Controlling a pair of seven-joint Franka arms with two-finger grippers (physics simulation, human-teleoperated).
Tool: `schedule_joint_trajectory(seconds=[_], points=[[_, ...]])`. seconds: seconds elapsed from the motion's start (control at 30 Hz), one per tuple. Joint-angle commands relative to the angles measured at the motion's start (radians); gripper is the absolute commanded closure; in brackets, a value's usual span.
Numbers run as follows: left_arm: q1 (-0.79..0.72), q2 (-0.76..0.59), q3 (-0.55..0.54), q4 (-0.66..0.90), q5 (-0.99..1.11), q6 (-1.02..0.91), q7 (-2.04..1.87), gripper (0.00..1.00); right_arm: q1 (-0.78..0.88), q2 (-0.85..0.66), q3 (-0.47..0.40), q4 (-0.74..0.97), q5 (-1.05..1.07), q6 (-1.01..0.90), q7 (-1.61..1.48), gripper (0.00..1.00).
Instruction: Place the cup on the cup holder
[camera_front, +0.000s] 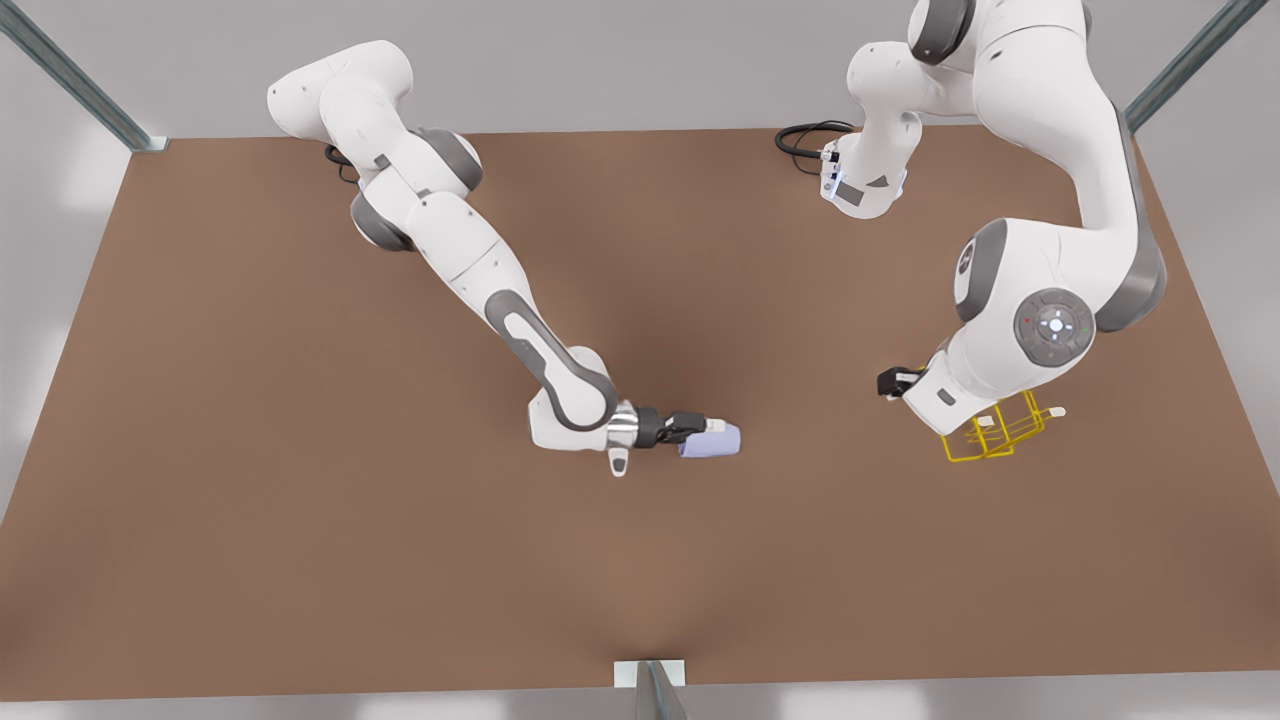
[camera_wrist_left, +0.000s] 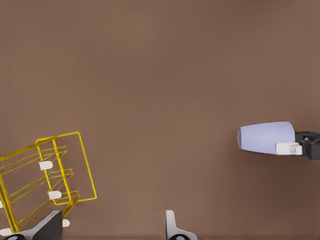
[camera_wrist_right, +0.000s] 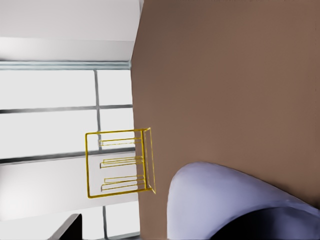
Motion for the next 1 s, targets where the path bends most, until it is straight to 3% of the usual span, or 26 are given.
schedule_joint_trajectory(seconds=[0.0,0.27,0.33,0.37,0.4,0.43,0.47,0.57,0.6,0.63,0.7,0.77,0.8,0.83,0.97], points=[[0.0,0.001,0.0,0.0,0.001,0.002,-0.014,0.0,-0.006,-0.007,-0.006,-0.02,0.0,-0.003,-0.147,0.13],[-0.106,-0.001,-0.003,0.0,-0.023,-0.015,-0.172,0.0,-0.129,-0.218,-0.018,-0.267,-0.043,-0.043,-0.195,0.13],[-0.124,0.008,-0.003,0.0,-0.137,0.023,-0.315,0.0,-0.174,-0.289,-0.028,-0.345,-0.044,-0.066,-0.21,0.1],[-0.126,0.019,-0.005,-0.001,-0.177,0.068,-0.344,0.0,-0.21,-0.375,-0.054,-0.425,-0.102,-0.066,-0.206,0.06],[-0.147,0.034,-0.005,-0.001,-0.169,0.071,-0.235,0.0,-0.232,-0.428,-0.132,-0.46,-0.227,-0.143,-0.181,0.04],[-0.153,0.05,-0.003,0.0,-0.164,0.071,0.027,0.0,-0.235,-0.49,-0.257,-0.48,-0.421,-0.337,-0.074,0.04],[-0.152,0.071,0.0,0.005,-0.163,0.072,0.315,0.0,-0.279,-0.56,-0.317,-0.485,-0.59,-0.486,-0.002,0.04],[-0.187,0.159,-0.005,0.01,-0.137,0.187,0.811,0.0,-0.485,-0.792,-0.319,-0.48,-1.271,-0.672,0.29,0.03],[-0.198,0.174,-0.005,0.008,-0.135,0.215,0.889,0.0,-0.485,-0.876,-0.313,-0.494,-1.414,-0.683,0.438,0.0],[-0.204,0.183,-0.006,0.001,-0.135,0.249,0.955,0.0,-0.52,-0.938,-0.253,-0.491,-1.524,-0.74,0.629,0.0],[-0.226,0.214,-0.009,-0.01,-0.141,0.37,1.182,0.0,-0.565,-0.97,-0.244,-0.439,-1.587,-0.825,0.699,0.0],[-0.241,0.223,-0.011,-0.038,-0.137,0.427,1.305,0.0,-0.576,-0.892,-0.258,-0.211,-1.633,-1.01,0.699,0.0],[-0.239,0.22,-0.011,-0.072,-0.137,0.476,1.411,0.0,-0.582,-0.892,-0.256,-0.209,-1.707,-0.991,0.69,0.0],[-0.239,0.22,-0.009,-0.093,-0.14,0.513,1.492,0.0,-0.582,-0.887,-0.253,-0.207,-1.706,-0.909,0.661,0.0],[-0.236,0.251,-0.008,-0.113,-0.143,0.569,1.617,0.0,-0.597,-0.916,-0.267,-0.164,-1.675,-0.865,0.659,0.0]])
